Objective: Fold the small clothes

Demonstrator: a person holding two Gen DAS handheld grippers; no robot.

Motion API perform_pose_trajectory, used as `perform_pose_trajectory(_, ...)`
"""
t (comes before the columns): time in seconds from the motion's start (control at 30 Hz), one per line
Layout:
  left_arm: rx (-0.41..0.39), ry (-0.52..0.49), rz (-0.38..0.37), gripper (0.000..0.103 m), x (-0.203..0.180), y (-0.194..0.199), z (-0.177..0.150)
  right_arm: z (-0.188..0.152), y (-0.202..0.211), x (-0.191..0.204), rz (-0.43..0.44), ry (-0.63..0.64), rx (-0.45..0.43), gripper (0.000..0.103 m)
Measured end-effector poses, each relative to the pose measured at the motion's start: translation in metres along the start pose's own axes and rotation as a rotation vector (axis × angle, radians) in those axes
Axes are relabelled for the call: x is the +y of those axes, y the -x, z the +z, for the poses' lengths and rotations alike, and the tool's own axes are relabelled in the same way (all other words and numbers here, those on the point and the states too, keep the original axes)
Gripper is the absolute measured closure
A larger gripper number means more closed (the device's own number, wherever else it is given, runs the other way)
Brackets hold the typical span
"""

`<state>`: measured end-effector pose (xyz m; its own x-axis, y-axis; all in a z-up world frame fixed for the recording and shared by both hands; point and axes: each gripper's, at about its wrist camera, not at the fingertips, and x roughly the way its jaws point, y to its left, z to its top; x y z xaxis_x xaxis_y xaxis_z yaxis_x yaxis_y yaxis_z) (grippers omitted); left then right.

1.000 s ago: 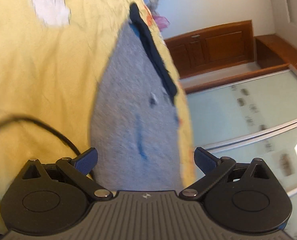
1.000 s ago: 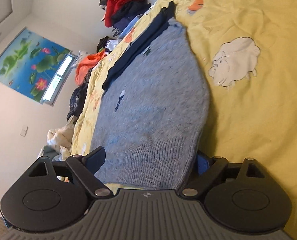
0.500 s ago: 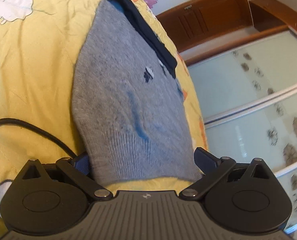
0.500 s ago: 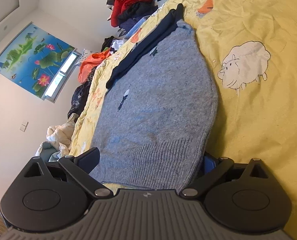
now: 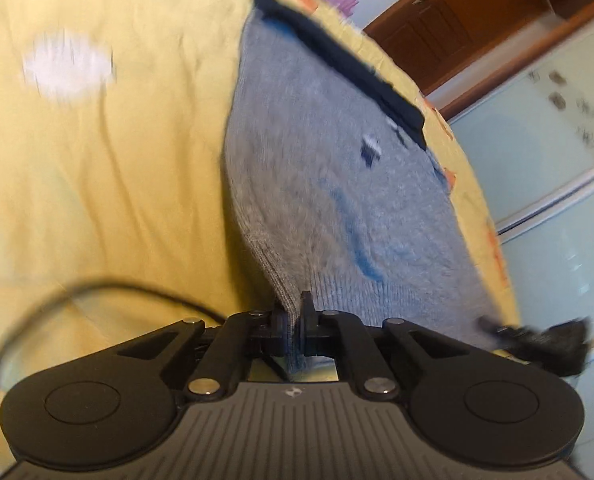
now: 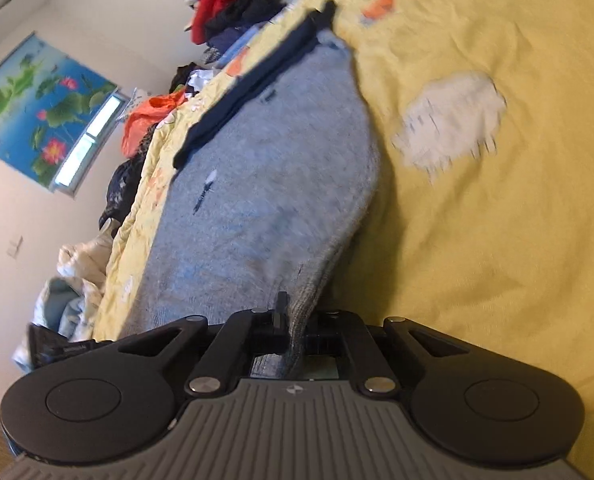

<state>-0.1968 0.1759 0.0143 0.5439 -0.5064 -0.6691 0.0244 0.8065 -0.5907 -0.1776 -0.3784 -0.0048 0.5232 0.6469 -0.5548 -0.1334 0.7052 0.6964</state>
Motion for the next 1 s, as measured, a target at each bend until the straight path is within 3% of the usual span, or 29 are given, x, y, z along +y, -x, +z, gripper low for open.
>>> perform_pose_trajectory(0.1, -0.034, -0.022, 0.042, 0.099, 0.006, 0.021, 0.004, 0.004, 0.014, 0.0, -0.026, 0.032, 0.001, 0.094)
perform_pose_trajectory(0.2, 0.008, 0.011, 0.062, 0.099, 0.019, 0.015, -0.001, -0.003, 0.008, -0.015, -0.068, 0.016, 0.043, 0.097)
perform_pose_trajectory(0.37, 0.012, 0.053, 0.028, 0.097, 0.024, 0.012, -0.005, -0.007, 0.009, -0.022, -0.033, -0.023, 0.028, 0.096)
perform_pose_trajectory(0.43, 0.02, 0.029, 0.06, 0.093, 0.021, 0.019, -0.004, -0.003, 0.018, -0.022, -0.043, -0.032, 0.012, 0.085)
perform_pose_trajectory(0.47, 0.009, 0.013, 0.102, 0.092, 0.018, 0.024, -0.003, -0.001, 0.026, -0.019, -0.077, -0.023, -0.036, 0.072)
perform_pose_trajectory(0.5, -0.033, -0.013, 0.16, 0.09, 0.011, 0.031, 0.0, 0.002, 0.035, -0.013, -0.123, 0.005, -0.101, 0.06)
perform_pose_trajectory(0.57, -0.176, -0.075, 0.27, 0.076, -0.009, 0.043, 0.006, 0.01, 0.042, 0.01, -0.197, 0.099, -0.217, 0.057)
perform_pose_trajectory(0.63, -0.297, -0.142, 0.287, 0.026, -0.039, 0.038, 0.014, 0.018, 0.028, 0.037, -0.198, 0.175, -0.273, 0.048)
perform_pose_trajectory(0.67, -0.338, -0.184, 0.271, 0.019, -0.056, 0.029, 0.017, 0.023, 0.013, 0.051, -0.18, 0.21, -0.27, 0.034)
perform_pose_trajectory(0.7, -0.361, -0.242, 0.264, 0.018, -0.074, 0.015, 0.018, 0.027, -0.004, 0.064, -0.166, 0.245, -0.264, 0.018)
perform_pose_trajectory(0.77, -0.366, -0.371, 0.314, 0.018, -0.11, -0.023, 0.02, 0.034, -0.045, 0.086, -0.157, 0.322, -0.251, 0.008)
perform_pose_trajectory(0.9, -0.312, -0.503, 0.473, 0.018, -0.138, -0.103, 0.023, 0.059, -0.12, 0.108, -0.248, 0.383, -0.199, 0.008)
perform_pose_trajectory(1.0, -0.237, -0.5, 0.527, 0.018, -0.121, -0.132, 0.017, 0.055, -0.155, 0.11, -0.43, 0.465, -0.166, 0.008)
